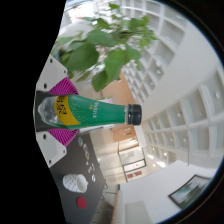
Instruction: Pour water
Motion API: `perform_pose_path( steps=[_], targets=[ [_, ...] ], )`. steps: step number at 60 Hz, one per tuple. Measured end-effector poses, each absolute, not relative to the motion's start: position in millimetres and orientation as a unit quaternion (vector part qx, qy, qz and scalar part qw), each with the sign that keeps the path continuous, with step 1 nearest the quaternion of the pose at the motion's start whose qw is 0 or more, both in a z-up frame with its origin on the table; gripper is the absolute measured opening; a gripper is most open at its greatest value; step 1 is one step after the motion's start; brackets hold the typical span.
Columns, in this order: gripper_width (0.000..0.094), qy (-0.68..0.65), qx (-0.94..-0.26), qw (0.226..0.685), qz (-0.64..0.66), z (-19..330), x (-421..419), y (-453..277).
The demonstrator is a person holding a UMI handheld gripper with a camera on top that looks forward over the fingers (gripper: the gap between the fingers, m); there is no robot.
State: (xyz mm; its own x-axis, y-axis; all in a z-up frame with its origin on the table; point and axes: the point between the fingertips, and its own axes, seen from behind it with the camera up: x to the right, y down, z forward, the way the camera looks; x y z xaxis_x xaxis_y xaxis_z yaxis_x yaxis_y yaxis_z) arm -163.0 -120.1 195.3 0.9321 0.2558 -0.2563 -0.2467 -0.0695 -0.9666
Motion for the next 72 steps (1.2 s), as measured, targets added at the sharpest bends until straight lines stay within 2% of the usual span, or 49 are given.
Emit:
perform_pose_path(
  steps=[6, 10, 15, 19, 23, 34, 39, 44, 52, 55, 58, 64, 65, 72],
  targets=[
    [0.0398, 0.045, -0.657, 0.678, 0.326, 266, -175, -109],
    [0.0397, 0.087, -0.617, 0.658, 0.421, 294, -154, -94],
    [0.0399, 0.146, -0.564, 0.613, 0.534, 327, -145, -87],
    [0.0398, 0.203, -0.512, 0.563, 0.616, 331, -110, -59],
    [0.0398, 0.264, -0.466, 0.509, 0.673, 330, -86, -47],
    [0.0399, 0.403, -0.356, 0.363, 0.761, 275, -33, 6],
    [0.0397, 0.444, -0.329, 0.318, 0.770, 248, -19, 14],
    [0.0395, 0.456, -0.327, 0.301, 0.771, 234, -20, 19],
    [0.0396, 0.446, -0.341, 0.296, 0.773, 235, -24, 23],
    [0.0397, 0.435, -0.343, 0.295, 0.779, 246, -22, 21],
    [0.0396, 0.416, -0.362, 0.313, 0.773, 262, -26, 10],
    [0.0397, 0.346, -0.414, 0.399, 0.742, 305, -19, 2],
    [0.0397, 0.330, -0.420, 0.417, 0.735, 315, -3, -18],
    [0.0399, 0.217, -0.491, 0.586, 0.607, 379, 22, -25]
  ],
)
